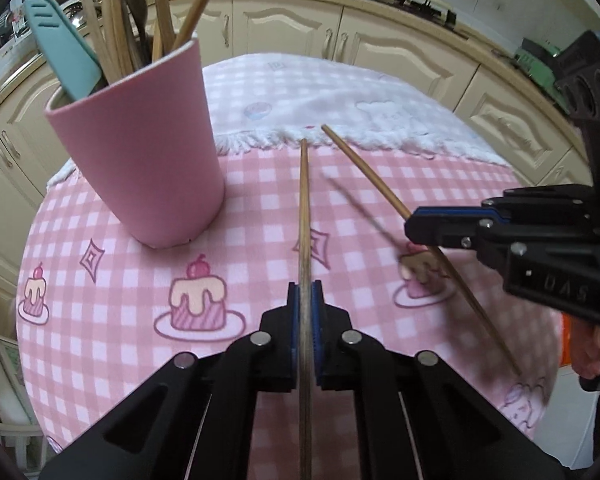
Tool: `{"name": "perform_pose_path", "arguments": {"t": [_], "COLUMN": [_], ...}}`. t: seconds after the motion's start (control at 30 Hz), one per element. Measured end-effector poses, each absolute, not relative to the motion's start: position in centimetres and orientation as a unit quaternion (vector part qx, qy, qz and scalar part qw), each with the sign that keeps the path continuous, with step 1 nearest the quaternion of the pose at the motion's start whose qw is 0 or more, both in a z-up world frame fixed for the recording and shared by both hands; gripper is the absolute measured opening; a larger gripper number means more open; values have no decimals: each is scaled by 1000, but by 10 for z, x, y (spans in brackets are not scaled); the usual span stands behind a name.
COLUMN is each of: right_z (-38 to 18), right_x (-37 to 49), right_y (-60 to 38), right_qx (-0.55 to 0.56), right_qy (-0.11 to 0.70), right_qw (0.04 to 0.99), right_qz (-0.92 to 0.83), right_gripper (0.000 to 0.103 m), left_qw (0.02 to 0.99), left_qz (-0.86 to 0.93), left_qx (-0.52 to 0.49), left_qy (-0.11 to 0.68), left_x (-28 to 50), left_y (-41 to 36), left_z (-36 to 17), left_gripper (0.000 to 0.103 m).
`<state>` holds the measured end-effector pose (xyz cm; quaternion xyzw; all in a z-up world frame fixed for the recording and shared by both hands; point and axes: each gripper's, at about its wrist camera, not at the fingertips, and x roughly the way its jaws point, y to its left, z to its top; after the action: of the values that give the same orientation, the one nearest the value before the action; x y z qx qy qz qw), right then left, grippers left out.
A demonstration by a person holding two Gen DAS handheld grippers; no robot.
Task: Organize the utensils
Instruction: 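Lift both chopsticks upright and carry them above the pink cup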
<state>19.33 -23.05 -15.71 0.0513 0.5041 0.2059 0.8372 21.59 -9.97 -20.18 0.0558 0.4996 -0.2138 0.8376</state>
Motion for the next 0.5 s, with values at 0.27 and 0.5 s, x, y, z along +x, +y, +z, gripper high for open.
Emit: {"name": "perform_pose_path", "arguments": {"t": [0.27,0.5], "right_z": [-123,-84], "right_x": [183,178], "right_y": [-260,-276], "right_qx": [127,173], "right_qy": [425,343], "right_qw": [870,898], "right_qz": [217,212], "right_gripper": [6,6], "left_qw": [870,907], "left_qz": [-257,-281], "left_qx": [17,-20], "left_qy": [421,313], "left_x": [195,173], "left_y": [-88,-65], "left_z": [-159,-106], "left_gripper": [5,5]}}
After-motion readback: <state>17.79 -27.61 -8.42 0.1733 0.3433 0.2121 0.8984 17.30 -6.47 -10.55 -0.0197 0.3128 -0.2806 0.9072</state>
